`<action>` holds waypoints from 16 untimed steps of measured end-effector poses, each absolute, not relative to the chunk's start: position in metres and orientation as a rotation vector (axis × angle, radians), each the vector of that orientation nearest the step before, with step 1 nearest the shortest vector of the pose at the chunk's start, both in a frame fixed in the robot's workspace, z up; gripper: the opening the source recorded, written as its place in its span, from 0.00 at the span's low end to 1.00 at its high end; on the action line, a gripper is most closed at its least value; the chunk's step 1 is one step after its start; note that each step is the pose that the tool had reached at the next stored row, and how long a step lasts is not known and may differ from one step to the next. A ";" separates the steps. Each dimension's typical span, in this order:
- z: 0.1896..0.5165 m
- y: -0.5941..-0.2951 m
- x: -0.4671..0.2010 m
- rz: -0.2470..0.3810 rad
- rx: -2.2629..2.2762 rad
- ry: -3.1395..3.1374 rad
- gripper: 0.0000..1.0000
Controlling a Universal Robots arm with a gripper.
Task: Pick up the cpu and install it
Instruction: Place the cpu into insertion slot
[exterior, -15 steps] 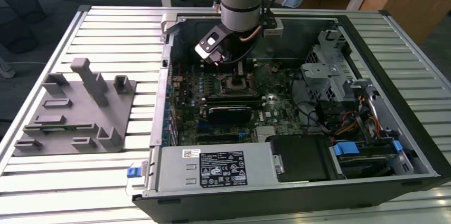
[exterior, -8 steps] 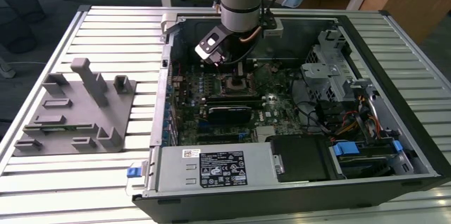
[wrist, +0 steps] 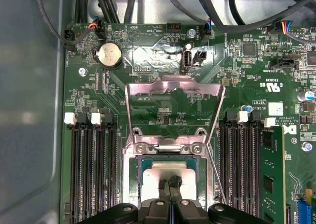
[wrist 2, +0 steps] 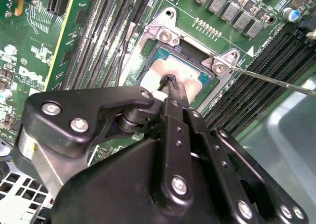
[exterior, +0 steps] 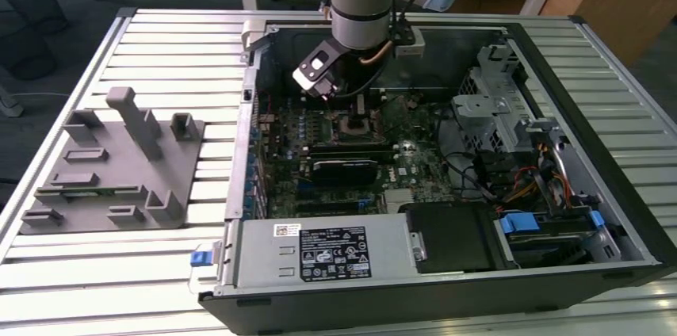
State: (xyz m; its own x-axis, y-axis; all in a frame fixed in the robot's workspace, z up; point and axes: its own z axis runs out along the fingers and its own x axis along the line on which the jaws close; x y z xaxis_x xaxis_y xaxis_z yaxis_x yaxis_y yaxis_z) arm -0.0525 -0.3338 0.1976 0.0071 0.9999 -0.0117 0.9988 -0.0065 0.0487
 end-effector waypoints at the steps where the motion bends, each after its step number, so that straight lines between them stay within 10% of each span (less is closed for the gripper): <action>1: 0.197 -0.334 -0.053 0.041 2.199 2.183 0.11; 16: 0.231 -0.334 -0.052 0.045 2.197 2.182 0.11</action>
State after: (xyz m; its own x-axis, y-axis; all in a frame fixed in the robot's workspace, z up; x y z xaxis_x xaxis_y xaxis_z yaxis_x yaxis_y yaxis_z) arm -0.0524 -0.3336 0.2310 0.0071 0.9999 -0.0107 0.9986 -0.0066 0.0517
